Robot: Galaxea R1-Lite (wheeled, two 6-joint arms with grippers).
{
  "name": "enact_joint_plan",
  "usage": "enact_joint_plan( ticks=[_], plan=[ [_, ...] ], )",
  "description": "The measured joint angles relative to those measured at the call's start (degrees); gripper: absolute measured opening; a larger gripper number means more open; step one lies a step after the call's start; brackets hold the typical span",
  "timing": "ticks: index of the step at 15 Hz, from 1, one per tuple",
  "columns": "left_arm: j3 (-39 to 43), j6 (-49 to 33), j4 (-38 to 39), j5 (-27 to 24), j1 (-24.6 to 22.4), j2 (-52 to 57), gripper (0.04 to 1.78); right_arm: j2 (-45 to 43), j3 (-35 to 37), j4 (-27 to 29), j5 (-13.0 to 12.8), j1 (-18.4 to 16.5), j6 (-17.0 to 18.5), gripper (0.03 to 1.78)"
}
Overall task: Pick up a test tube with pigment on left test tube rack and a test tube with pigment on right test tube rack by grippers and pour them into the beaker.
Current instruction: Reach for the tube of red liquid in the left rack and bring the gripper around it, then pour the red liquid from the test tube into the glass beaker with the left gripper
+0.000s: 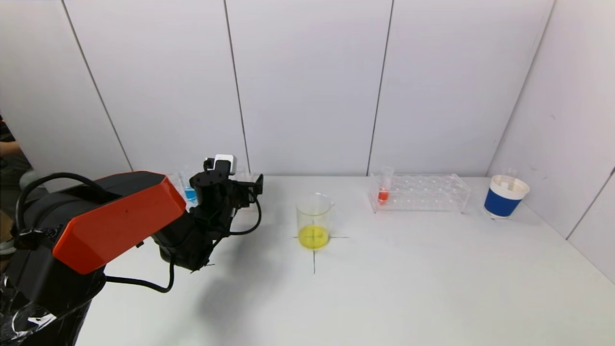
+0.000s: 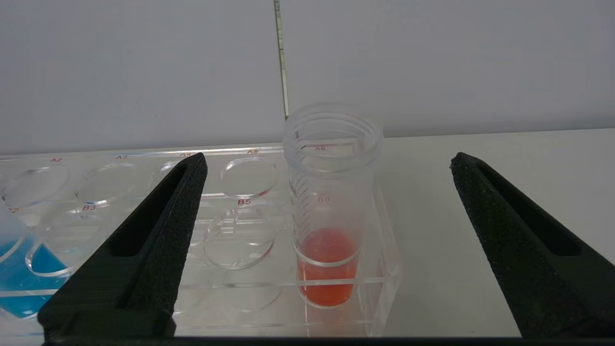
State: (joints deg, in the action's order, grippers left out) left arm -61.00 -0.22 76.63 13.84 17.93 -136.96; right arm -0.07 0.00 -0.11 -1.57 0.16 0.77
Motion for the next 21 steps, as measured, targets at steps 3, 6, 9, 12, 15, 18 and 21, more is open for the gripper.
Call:
enact_joint_plan(
  ticks=[3,6,9,12,15,18,21],
  plan=[
    [-0.05,-0.02,0.02,0.02,-0.02,0.00,1.77,0.00,0.00,-0.02,0.01,0.00,0.02,1.77],
    [-0.10,0.01,0.02,0.05,-0.02,0.00,1.64,0.00,0.00,0.00,0.01,0.00,0.02,1.77],
    [-0.07,-0.02,0.00,0.05,-0.05,0.00,1.27,0.00,0.00,-0.02,0.00,0.00,0.00,1.77],
    [-0.10,0.00,0.00,0.02,-0.05,0.00,0.70,0.00,0.00,-0.02,0.01,-0.02,0.02,1.77],
    [-0.27,-0.02,-0.15,0.02,-0.05,0.00,0.44,0.00,0.00,-0.05,0.00,0.00,0.02,1.77],
    [-0.57,0.00,-0.32,0.02,-0.05,0.00,0.44,0.00,0.00,-0.02,0.01,0.00,0.00,1.77],
    [-0.77,0.00,-0.37,0.05,-0.05,0.00,0.44,0.00,0.00,0.00,0.01,0.00,0.02,1.77]
  ],
)
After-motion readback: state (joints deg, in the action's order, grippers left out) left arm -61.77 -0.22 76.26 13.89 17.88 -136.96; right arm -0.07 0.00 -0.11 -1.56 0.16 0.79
